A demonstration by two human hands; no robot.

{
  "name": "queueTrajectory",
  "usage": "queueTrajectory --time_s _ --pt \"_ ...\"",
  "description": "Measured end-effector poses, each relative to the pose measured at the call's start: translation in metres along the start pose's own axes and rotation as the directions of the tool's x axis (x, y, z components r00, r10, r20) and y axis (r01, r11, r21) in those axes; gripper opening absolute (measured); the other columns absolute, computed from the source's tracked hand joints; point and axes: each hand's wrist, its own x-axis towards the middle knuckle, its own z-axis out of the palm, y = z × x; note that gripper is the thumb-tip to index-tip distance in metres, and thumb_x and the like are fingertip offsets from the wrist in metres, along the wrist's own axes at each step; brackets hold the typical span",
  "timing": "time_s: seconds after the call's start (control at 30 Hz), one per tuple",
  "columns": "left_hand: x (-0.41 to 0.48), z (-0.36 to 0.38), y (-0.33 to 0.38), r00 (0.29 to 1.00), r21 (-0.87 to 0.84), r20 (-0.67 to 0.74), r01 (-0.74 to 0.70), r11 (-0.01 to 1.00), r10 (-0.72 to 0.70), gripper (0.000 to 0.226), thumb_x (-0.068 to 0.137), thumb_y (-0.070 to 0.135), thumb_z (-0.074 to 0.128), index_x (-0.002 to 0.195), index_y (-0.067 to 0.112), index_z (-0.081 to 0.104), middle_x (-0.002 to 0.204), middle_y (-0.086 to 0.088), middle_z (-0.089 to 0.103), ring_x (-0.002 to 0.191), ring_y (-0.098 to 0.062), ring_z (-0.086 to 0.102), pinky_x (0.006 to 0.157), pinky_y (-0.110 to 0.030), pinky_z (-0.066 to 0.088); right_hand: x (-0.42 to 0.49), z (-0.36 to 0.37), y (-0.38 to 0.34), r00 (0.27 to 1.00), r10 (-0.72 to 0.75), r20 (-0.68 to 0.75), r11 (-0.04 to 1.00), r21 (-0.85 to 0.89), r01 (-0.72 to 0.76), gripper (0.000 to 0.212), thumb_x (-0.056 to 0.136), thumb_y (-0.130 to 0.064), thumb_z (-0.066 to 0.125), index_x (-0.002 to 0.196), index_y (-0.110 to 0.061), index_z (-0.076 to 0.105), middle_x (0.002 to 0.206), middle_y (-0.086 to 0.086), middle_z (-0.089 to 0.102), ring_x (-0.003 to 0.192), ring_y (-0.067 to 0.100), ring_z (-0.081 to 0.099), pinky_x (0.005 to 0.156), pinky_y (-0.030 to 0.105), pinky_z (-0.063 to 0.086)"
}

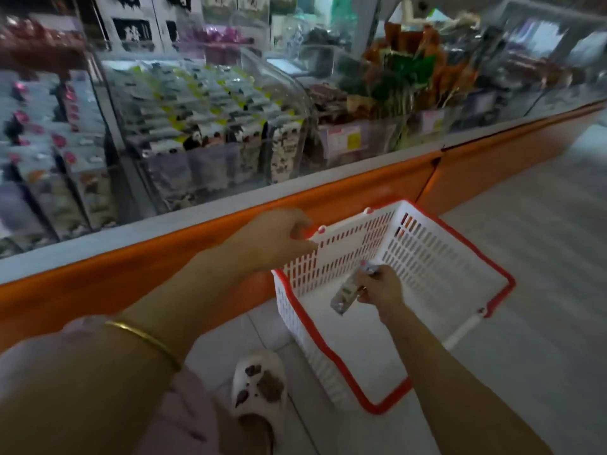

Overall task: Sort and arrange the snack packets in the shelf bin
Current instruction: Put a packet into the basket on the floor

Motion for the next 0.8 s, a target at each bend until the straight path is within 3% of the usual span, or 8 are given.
queueTrajectory --time_s 0.1,0.27,0.33,0.43,0.57,0.7,0.77,0.8 --pt "-0.004 0.022 -0.021 0.992 -0.057 -0.039 0.114 0.992 -0.116 0.044 0.086 0.033 0.062 0.128 0.024 0.049 0.12 0.003 0.058 0.09 -0.007 0.055 0.065 -0.016 0.044 0.017 0.032 0.053 0.954 0.292 0.066 0.953 -0.102 -0.284 0.018 0.086 -0.012 0.063 0.073 -0.001 0.055 0.068 0.015 0.057 0.057 0.024 0.055 0.052 0.029 0.05" --pt "-0.004 0.035 -0.045 0.984 -0.072 -0.019 0.177 0.982 -0.178 0.04 0.087 0.031 0.062 0.124 0.023 0.052 0.115 0.005 0.058 0.088 -0.006 0.053 0.06 -0.01 0.036 0.036 0.078 0.096 0.825 0.547 0.141 0.826 0.066 -0.559 0.03 0.084 -0.008 0.066 0.105 0.013 0.06 0.098 0.024 0.064 0.097 0.036 0.065 0.085 0.043 0.054" --pt "-0.005 0.036 -0.05 0.982 -0.088 0.01 0.189 0.978 -0.188 0.038 0.086 0.031 0.061 0.122 0.023 0.053 0.11 0.007 0.057 0.089 -0.007 0.054 0.061 -0.011 0.037 0.038 0.088 0.103 0.814 0.561 0.151 0.816 0.067 -0.575 0.024 0.086 -0.007 0.064 0.103 0.009 0.06 0.089 0.017 0.061 0.088 0.031 0.066 0.078 0.036 0.056" --pt "-0.003 0.037 -0.054 0.98 -0.078 0.028 0.198 0.977 -0.197 0.037 0.087 0.032 0.06 0.123 0.025 0.053 0.105 0.01 0.052 0.088 -0.007 0.053 0.061 -0.01 0.036 0.044 0.095 0.113 0.861 0.497 0.106 0.868 -0.04 -0.496 0.013 0.091 -0.015 0.056 0.091 -0.002 0.057 0.074 0.01 0.058 0.061 0.021 0.059 0.05 0.024 0.052" --pt "0.007 0.037 -0.053 0.983 -0.079 0.008 0.185 0.979 -0.185 0.04 0.088 0.033 0.059 0.127 0.025 0.05 0.104 0.013 0.049 0.089 -0.006 0.051 0.06 -0.008 0.033 0.052 0.098 0.119 0.9 0.43 0.065 0.895 -0.163 -0.416 0.028 0.09 -0.02 0.059 0.1 0.007 0.062 0.079 0.012 0.058 0.069 0.022 0.058 0.062 0.029 0.05" --pt "0.008 0.037 -0.05 0.985 -0.104 0.017 0.173 0.979 -0.172 0.04 0.088 0.03 0.059 0.127 0.024 0.05 0.105 0.012 0.052 0.091 -0.007 0.053 0.062 -0.009 0.035 0.048 0.085 0.113 0.896 0.428 0.123 0.891 -0.225 -0.394 0.044 0.086 -0.012 0.064 0.123 0.007 0.049 0.118 0.022 0.054 0.103 0.029 0.061 0.086 0.027 0.049" --pt "0.005 0.034 -0.05 0.985 -0.1 0.026 0.172 0.98 -0.17 0.04 0.088 0.03 0.06 0.127 0.023 0.05 0.109 0.009 0.054 0.092 -0.006 0.052 0.063 -0.01 0.035 0.045 0.071 0.098 0.88 0.448 0.159 0.887 -0.204 -0.415 0.009 0.086 -0.005 0.059 0.094 -0.001 0.055 0.103 0.019 0.056 0.085 0.024 0.062 0.078 0.028 0.051" --pt "0.002 0.032 -0.049 0.985 -0.102 0.034 0.173 0.98 -0.171 0.04 0.088 0.029 0.06 0.127 0.022 0.051 0.111 0.007 0.055 0.092 -0.006 0.053 0.063 -0.01 0.036 0.044 0.065 0.086 0.871 0.451 0.197 0.892 -0.148 -0.428 0.011 0.089 -0.003 0.053 0.079 -0.007 0.05 0.091 0.017 0.054 0.071 0.023 0.058 0.079 0.03 0.053"
